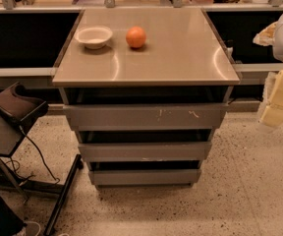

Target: Open top drawer

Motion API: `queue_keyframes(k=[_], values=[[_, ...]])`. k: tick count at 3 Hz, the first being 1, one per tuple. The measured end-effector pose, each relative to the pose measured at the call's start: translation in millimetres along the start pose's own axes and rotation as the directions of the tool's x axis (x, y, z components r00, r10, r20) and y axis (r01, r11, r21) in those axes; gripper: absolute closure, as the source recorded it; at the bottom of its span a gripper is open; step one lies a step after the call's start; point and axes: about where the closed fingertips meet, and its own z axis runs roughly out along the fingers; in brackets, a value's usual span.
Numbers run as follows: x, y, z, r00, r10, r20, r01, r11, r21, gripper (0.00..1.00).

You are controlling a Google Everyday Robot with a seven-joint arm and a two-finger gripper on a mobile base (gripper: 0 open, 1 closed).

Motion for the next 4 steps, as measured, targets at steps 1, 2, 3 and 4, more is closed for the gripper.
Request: queue_keyframes(k=[1,2,3,4], values=[[0,0,0,1.0,0.0,0.0,0.0,1.0,0.0,0.0],[-1,-2,10,1.0,0.006,0.015,-0.006,1.0,0.002,0.0],[-5,-8,67,0.998,0.029,0.057,-0.028,0.9993,-0.027,0.0],[-15,-12,135,0.995,0.04,0.093,-0.034,0.9973,-0.065,0.0]])
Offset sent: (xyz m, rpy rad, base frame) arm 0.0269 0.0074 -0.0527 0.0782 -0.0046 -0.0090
